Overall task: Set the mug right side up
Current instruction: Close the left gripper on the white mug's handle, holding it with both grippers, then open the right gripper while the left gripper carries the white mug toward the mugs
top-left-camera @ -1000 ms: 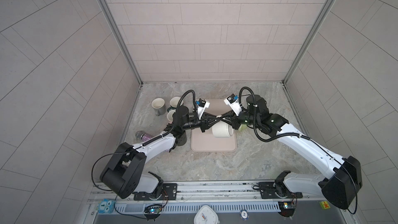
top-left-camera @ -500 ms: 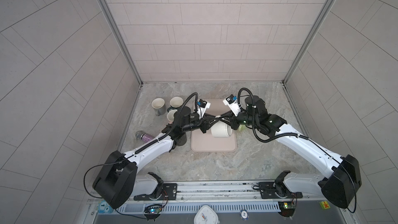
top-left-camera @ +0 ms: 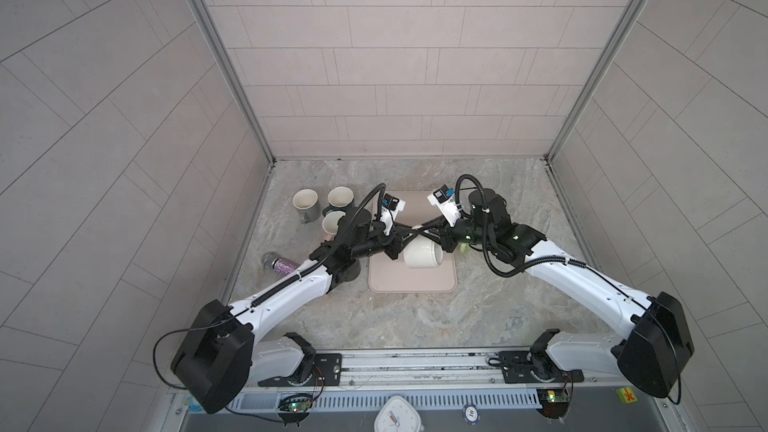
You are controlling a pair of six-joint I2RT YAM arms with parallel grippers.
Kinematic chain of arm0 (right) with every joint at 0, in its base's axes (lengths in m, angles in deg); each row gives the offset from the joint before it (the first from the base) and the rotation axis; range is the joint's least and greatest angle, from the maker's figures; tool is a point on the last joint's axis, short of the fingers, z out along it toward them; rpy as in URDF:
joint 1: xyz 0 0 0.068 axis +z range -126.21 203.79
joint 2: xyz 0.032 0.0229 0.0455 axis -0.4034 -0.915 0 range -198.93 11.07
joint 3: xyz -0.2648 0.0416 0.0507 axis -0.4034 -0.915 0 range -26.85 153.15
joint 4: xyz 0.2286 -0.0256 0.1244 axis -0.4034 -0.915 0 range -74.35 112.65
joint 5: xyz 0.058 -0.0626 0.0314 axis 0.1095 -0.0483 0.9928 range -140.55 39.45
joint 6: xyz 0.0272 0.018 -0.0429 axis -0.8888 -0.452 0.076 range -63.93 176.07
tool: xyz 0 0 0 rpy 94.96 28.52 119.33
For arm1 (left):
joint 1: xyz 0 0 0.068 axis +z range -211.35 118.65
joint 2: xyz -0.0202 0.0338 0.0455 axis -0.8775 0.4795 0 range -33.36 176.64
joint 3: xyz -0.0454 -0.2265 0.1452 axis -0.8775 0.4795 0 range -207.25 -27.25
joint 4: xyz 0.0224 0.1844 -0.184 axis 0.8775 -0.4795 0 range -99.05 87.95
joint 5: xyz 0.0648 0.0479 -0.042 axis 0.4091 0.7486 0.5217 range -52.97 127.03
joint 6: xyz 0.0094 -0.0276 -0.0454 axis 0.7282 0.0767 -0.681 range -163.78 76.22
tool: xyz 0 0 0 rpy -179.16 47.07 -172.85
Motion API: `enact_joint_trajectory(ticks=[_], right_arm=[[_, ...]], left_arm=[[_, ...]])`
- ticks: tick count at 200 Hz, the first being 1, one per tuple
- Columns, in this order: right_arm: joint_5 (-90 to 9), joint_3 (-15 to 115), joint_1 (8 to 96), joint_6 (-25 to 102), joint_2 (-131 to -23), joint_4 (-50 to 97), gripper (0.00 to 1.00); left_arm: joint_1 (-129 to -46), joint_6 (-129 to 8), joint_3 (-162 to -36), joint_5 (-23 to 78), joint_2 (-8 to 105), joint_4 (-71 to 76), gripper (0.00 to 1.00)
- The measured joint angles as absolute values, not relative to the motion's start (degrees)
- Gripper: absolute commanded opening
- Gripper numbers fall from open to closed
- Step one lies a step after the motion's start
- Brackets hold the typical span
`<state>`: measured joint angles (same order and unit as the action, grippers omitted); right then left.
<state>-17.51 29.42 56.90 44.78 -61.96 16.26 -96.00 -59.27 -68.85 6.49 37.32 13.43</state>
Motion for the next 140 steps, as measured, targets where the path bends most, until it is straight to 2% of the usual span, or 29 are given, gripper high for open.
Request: enact_joint_trajectory(ticks=[13, 42, 63, 140], right_arm=[[-17.5, 29.1, 56.9, 44.4, -62.0, 16.9, 0.18], [-18.4, 28.4, 56.7, 43.5, -61.9, 18.4, 0.43], [-19.4, 28.0, 56.3, 43.3, -61.9, 19.0, 0.56], [-23.0, 25.0, 55.0, 41.6, -58.5, 21.0, 0.58]], left_arm=[[-96.2, -59.3, -69.2, 7.1, 37.3, 12.6, 0.00], [-96.4, -59.6, -69.4, 8.9, 37.3, 10.7, 0.00], [-96.4, -59.8, -69.6, 10.4, 37.3, 8.0, 0.00], [-96.5, -59.4, -75.9, 21.6, 37.5, -5.8, 0.00]])
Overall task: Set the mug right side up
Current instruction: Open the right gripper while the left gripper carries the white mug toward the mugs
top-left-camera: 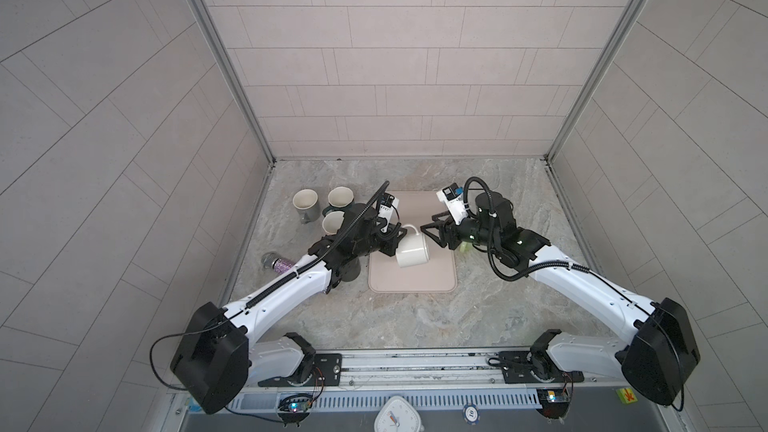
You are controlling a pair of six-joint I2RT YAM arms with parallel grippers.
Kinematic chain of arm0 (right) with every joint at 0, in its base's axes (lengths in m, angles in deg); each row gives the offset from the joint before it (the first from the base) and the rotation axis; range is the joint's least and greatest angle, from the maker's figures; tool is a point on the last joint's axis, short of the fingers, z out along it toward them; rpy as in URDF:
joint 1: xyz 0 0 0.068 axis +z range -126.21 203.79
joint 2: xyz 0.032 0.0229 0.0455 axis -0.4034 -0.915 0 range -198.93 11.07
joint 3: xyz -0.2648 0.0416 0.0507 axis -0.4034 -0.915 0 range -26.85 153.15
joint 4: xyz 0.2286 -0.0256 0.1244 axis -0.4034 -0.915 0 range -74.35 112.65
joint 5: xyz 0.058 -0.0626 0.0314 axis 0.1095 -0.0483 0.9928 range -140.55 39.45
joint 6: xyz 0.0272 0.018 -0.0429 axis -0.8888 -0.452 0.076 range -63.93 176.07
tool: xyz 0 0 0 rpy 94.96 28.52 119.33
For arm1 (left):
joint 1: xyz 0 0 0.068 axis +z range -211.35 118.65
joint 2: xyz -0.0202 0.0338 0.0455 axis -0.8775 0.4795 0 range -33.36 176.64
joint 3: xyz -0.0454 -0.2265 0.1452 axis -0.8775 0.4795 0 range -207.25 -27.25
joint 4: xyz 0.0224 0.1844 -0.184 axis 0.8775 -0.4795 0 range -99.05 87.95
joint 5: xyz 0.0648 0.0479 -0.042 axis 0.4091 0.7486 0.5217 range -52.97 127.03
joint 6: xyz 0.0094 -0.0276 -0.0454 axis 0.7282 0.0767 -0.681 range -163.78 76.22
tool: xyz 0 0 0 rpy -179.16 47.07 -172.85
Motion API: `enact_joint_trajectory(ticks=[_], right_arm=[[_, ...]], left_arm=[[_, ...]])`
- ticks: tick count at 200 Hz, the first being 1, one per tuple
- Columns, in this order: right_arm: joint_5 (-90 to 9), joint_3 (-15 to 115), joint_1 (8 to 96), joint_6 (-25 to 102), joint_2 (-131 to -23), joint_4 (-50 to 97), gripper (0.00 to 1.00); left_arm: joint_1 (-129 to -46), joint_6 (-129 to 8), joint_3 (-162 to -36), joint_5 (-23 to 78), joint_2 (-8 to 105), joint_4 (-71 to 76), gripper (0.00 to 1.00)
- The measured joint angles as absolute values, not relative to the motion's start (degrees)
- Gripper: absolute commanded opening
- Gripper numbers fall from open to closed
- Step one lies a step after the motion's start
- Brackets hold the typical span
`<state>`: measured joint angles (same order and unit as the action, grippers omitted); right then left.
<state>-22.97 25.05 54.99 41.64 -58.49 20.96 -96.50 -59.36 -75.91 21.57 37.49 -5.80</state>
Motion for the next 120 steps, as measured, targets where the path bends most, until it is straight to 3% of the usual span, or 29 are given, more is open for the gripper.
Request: enact_joint_trajectory(ticks=[120], right_arm=[[-29.2, 15.7, 54.6, 41.2, -38.9, 20.5, 0.59]], left_arm=[[-92.9, -56.0, -103.6, 49.1, 43.1, -48.5, 0.00]])
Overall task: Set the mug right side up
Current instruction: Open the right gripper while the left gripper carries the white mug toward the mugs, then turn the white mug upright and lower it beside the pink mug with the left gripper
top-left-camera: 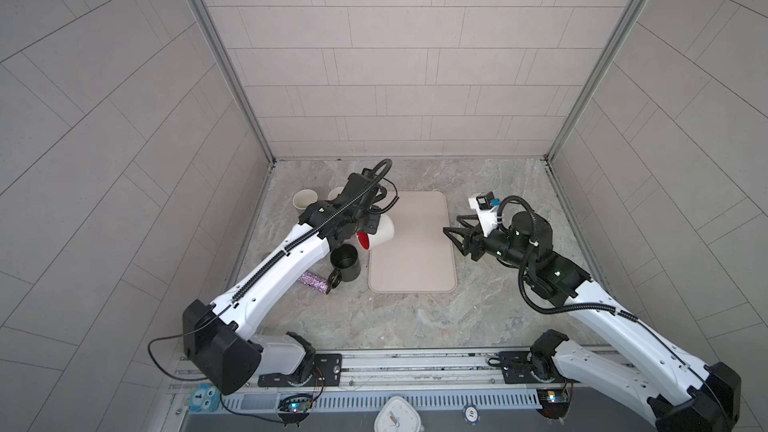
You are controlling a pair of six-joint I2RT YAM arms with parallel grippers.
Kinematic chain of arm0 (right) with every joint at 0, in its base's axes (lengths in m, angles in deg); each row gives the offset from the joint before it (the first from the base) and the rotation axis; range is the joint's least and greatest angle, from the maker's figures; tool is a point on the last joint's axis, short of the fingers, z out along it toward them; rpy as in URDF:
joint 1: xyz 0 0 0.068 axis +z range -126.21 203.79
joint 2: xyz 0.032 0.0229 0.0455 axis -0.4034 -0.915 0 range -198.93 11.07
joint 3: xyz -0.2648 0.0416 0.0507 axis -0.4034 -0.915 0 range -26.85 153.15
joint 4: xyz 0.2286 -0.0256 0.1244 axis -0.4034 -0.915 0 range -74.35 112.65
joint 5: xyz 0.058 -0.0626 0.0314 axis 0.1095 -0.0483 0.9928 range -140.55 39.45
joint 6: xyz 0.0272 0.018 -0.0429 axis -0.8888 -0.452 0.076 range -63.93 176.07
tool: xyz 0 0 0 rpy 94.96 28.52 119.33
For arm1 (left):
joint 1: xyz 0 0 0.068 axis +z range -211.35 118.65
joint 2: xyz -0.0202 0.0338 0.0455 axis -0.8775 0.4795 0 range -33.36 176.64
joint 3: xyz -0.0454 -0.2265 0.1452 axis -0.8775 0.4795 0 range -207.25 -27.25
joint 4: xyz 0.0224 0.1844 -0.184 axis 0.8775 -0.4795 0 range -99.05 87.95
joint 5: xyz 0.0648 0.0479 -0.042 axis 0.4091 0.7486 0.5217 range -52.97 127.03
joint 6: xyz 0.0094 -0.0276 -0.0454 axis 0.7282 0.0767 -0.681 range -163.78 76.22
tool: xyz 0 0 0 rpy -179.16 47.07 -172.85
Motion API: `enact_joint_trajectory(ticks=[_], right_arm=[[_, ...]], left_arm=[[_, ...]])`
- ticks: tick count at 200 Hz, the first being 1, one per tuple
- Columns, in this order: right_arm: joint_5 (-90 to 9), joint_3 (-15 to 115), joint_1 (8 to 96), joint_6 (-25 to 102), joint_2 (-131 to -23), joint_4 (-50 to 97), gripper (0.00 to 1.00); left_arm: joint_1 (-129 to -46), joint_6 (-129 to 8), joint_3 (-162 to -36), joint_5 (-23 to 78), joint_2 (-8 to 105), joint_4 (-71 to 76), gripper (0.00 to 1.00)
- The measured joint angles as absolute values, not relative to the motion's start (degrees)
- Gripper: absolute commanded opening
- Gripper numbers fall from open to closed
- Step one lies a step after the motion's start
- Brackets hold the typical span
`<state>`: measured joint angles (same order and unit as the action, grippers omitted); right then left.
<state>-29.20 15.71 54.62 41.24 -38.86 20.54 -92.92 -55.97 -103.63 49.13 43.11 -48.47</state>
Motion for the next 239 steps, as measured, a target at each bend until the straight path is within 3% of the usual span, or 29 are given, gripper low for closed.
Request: enact_joint_trajectory(ticks=[72, 150, 239], right_arm=[[-29.5, 13.0, 54.6, 41.2, -32.1, 18.1, 0.59], [-28.4, 13.0, 54.6, 40.8, -31.5, 18.1, 0.59], [-27.6, 13.0, 54.8, 40.8, -31.7, 18.2, 0.59]], left_arm=[[-84.8, -55.6, -106.1, 57.6, 38.9, -64.2, 0.00], [-69.5, -53.0, -100.6, 53.7, 39.7, -64.1, 0.00], [-64.5, -50.3, -100.5, 53.1, 46.4, -60.5, 0.00]])
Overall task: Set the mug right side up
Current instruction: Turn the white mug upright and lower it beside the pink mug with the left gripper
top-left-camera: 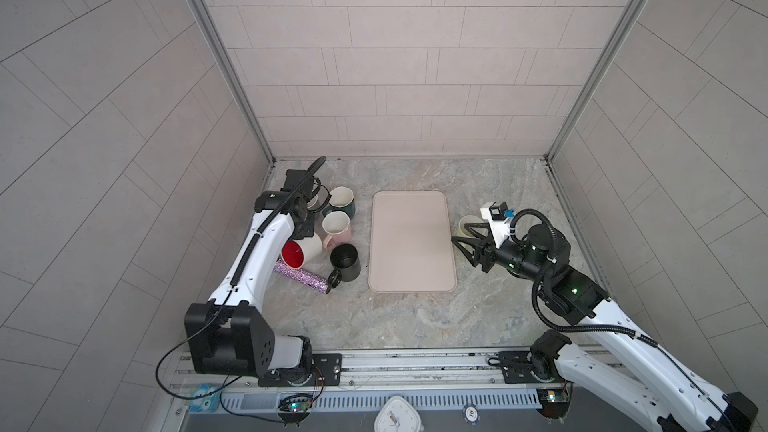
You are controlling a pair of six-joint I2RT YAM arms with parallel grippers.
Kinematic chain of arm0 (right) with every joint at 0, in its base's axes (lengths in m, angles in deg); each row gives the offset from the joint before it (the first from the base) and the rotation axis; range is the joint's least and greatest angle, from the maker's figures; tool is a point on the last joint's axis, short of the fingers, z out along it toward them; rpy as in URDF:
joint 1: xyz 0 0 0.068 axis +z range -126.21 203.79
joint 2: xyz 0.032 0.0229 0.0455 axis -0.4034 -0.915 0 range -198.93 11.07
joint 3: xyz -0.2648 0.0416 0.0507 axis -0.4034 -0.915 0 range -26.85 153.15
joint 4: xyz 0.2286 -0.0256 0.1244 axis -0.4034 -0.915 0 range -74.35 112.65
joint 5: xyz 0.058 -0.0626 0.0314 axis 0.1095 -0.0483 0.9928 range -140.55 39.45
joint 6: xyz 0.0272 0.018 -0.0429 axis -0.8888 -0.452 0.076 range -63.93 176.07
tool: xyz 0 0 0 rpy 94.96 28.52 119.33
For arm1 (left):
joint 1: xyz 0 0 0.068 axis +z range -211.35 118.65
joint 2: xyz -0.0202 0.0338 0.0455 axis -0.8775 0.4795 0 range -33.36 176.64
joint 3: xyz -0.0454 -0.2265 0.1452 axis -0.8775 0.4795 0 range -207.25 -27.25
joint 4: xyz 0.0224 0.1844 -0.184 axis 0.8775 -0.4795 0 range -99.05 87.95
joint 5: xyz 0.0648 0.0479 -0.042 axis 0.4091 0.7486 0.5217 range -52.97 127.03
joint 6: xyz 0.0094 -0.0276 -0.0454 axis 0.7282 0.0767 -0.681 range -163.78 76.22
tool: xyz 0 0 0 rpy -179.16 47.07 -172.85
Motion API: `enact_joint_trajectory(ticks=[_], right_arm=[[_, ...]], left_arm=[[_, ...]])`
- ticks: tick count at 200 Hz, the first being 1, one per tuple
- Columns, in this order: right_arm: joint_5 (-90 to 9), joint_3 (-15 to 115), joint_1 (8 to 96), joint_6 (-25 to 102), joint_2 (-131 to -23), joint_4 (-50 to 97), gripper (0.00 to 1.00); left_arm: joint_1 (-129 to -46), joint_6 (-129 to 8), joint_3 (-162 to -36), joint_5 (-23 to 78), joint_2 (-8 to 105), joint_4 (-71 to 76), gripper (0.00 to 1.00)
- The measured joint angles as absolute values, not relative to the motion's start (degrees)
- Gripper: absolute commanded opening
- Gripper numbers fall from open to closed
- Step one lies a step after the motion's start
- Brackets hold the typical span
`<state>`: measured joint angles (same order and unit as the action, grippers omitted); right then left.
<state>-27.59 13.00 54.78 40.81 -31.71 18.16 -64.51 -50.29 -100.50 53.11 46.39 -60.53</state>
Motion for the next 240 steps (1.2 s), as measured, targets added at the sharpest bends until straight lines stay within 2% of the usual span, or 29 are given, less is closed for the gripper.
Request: enact_joint_trajectory(ticks=[85, 152, 240], right_arm=[[-27.4, 13.0, 54.8, 40.8, -32.7, 18.1, 0.59], [-27.4, 13.0, 54.8, 40.8, -33.5, 18.1, 0.59], [-27.5, 13.0, 54.9, 41.0, -35.1, 18.2, 0.59]], left_arm=[[-63.1, -49.2, -100.9, 53.7, 57.1, -58.6, 0.00], [-62.7, -48.2, -104.7, 58.4, 63.8, -59.9, 0.00], [-63.6, -48.2, -107.9, 59.3, 65.9, -60.0, 0.00]])
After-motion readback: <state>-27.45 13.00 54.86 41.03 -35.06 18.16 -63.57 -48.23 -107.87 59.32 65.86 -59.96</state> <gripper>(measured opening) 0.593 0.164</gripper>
